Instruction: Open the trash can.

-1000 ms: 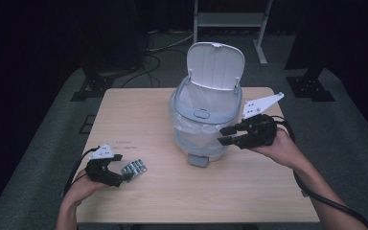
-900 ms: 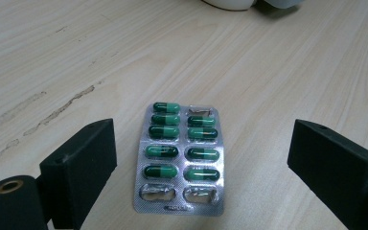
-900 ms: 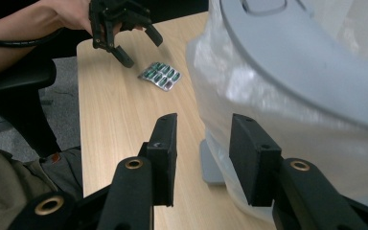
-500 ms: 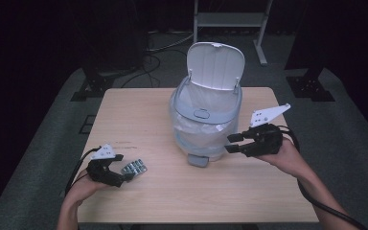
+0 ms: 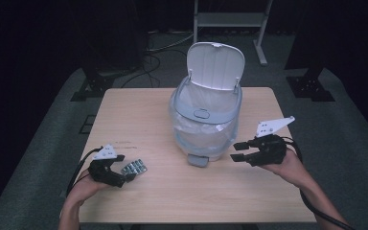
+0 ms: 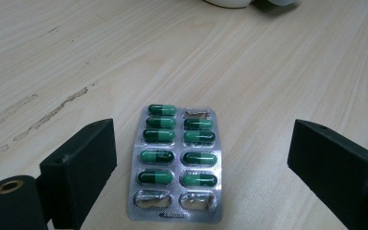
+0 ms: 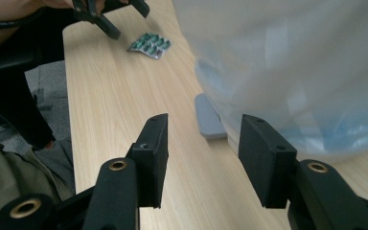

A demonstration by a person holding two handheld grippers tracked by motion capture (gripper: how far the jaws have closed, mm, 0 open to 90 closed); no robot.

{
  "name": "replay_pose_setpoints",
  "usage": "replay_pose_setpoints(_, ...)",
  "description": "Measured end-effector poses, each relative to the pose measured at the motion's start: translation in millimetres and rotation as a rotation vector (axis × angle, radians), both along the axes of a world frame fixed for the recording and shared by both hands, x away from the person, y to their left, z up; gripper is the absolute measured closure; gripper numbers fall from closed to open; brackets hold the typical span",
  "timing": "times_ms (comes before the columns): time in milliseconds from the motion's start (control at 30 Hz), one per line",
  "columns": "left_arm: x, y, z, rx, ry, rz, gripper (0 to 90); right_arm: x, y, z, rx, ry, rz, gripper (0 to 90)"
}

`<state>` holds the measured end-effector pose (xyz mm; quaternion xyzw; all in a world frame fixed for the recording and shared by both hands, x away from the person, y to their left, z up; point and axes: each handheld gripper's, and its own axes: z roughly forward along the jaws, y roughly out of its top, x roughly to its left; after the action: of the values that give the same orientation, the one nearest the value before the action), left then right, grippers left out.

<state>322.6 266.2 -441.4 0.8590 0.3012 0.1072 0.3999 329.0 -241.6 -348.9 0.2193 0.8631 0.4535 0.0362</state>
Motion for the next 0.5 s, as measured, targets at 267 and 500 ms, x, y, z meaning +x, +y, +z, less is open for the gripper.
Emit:
replay_pose_setpoints(267,-0.2,-0.9,-1.5,0.01,-0.005,-0.005,8.7,-4.0,-12.5,-23.9,0.004,0.021,-0.032,50.8)
replay_pose_setpoints(500,1.1,-3.7,-7.3,0.041,0.007,-0.014,8.7,-8.2,-18.1,-41.2,0.007,0.033,-0.047,49.7)
